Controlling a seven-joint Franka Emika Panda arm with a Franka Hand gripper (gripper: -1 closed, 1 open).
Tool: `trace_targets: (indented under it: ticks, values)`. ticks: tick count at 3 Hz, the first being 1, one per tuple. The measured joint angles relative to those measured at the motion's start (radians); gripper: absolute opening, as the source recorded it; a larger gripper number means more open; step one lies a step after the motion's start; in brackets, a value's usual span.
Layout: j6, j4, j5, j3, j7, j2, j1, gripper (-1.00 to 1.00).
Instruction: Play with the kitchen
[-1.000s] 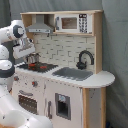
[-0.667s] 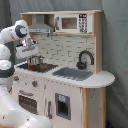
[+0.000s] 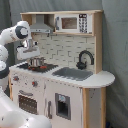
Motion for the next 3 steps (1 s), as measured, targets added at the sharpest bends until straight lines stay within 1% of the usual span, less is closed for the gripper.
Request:
trace_targets:
  ticks: [1,2,3]
  values:
    - [0.013,-0.074,-0.013,-0.031,-0.03,-0.001,0.06,-1.0]
    - [0.047,-0.163,-0.031,-0.062,-0.067,-0.002,0.125,-1.0]
    - [0.089,-0.239,-0.043,-0.081,-0.099,-0.003,0.175,-1.0]
